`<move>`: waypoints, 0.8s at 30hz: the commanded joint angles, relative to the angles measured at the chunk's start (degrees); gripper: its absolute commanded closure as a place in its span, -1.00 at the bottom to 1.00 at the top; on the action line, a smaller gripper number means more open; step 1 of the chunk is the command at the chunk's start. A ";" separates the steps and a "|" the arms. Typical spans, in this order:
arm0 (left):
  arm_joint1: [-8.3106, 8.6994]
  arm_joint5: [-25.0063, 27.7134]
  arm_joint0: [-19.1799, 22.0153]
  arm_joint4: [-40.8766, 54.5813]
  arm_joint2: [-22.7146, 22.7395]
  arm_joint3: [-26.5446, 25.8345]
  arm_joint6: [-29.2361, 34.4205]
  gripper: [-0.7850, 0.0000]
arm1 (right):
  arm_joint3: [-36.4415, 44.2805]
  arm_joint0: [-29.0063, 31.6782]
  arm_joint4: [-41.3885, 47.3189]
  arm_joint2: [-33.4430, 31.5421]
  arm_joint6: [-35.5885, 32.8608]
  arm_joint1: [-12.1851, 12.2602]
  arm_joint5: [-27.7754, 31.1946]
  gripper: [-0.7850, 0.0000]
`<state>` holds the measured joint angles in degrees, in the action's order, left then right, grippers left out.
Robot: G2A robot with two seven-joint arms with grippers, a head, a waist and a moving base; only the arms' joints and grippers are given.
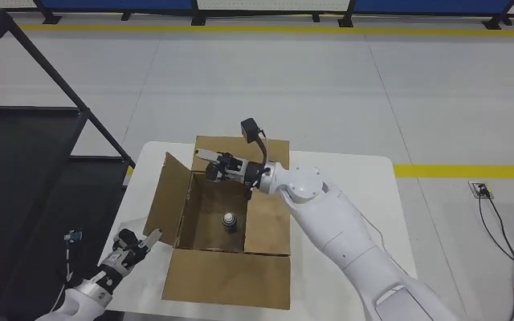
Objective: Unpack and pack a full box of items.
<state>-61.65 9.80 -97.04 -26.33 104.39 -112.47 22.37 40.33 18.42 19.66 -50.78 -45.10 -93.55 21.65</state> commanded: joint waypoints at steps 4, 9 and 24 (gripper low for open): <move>-0.06 -0.56 -1.01 -0.40 0.93 1.52 -0.39 -1.00 | 1.53 1.76 -0.89 -3.88 0.44 1.74 -0.16 -1.00; -0.09 -2.82 -0.53 -2.09 1.25 3.62 -0.88 -1.00 | 4.00 3.98 -2.05 -7.11 1.08 3.24 -0.99 -1.00; -0.45 -7.08 1.75 -9.14 -2.26 7.19 -2.44 -1.00 | 15.59 11.99 -4.49 -14.35 2.26 6.51 -3.40 -1.00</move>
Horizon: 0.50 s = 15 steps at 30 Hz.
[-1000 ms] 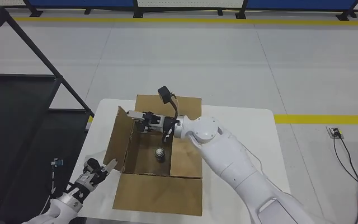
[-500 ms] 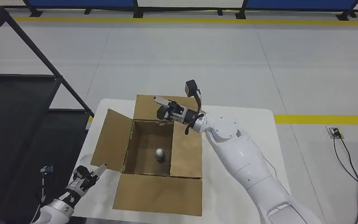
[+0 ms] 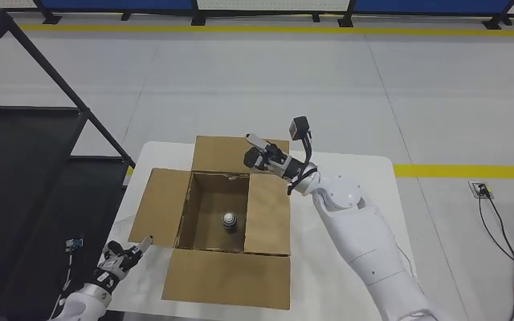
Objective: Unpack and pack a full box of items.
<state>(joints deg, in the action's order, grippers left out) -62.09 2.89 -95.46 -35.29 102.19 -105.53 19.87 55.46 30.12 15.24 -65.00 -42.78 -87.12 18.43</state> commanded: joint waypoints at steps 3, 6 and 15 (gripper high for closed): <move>-0.06 -0.34 0.30 -0.75 -0.30 0.77 -0.08 -1.00 | 2.24 1.47 -0.38 -0.51 -0.27 0.36 -0.44 -1.00; -0.10 -0.41 0.22 -1.13 -0.24 0.95 -0.04 -1.00 | 3.63 2.39 -0.66 -0.91 -0.29 0.61 -0.70 -1.00; -0.25 0.55 -1.56 -0.66 0.87 -0.94 -0.65 -1.00 | 5.97 3.90 -0.98 -1.69 -0.18 1.14 -1.27 -1.00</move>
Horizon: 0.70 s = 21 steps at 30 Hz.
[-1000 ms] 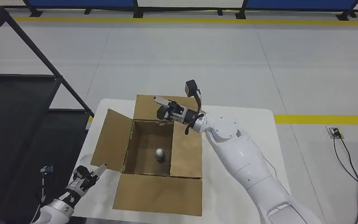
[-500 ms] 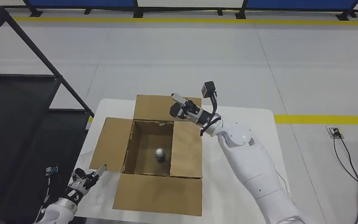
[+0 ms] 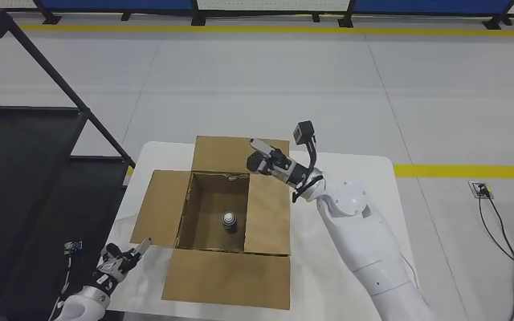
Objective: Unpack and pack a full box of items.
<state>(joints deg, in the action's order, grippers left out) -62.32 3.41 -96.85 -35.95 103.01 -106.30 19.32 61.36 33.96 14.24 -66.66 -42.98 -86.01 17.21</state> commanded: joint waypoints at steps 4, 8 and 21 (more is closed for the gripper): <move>-0.10 0.82 -0.93 0.42 0.52 -0.76 -0.46 -1.00 | 0.46 0.37 -0.06 -0.09 0.09 0.16 -0.27 -1.00; -0.17 0.67 -1.12 0.41 0.90 -0.71 -0.75 -1.00 | 0.72 0.72 -0.06 -0.17 0.09 0.30 -0.22 -1.00; -0.54 5.55 -4.23 2.22 3.65 -3.81 -5.92 -1.00 | 2.42 2.65 0.10 -1.36 0.62 0.97 0.57 -1.00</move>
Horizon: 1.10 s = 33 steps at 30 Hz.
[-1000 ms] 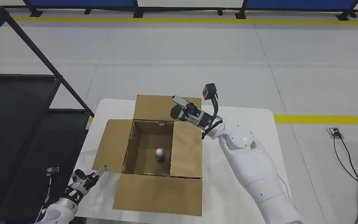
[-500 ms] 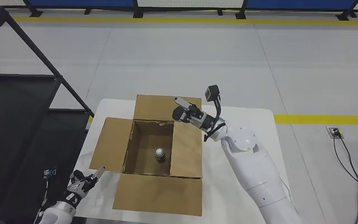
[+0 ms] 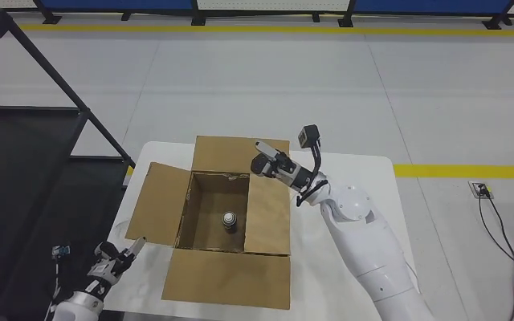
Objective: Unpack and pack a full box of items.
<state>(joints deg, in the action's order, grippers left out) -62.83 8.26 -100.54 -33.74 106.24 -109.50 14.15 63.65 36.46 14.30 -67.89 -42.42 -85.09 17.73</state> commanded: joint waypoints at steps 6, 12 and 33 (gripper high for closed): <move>-0.26 6.27 -5.42 1.45 3.92 -7.48 -3.84 -1.00 | 2.06 2.41 -0.13 -2.08 0.64 0.77 1.08 -1.00; -0.20 14.05 -8.86 4.23 5.67 -14.80 -0.65 -1.00 | 5.40 6.98 0.52 -6.00 1.25 1.93 2.85 -1.00; 1.19 2.88 20.99 9.65 -16.38 -7.78 30.65 -1.00 | 16.61 23.85 -1.31 -18.74 0.39 5.55 7.31 -1.00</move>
<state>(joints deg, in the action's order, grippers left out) -61.64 11.14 -79.58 -24.08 89.86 -117.28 44.78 80.26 60.31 12.99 -86.63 -42.03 -79.54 25.04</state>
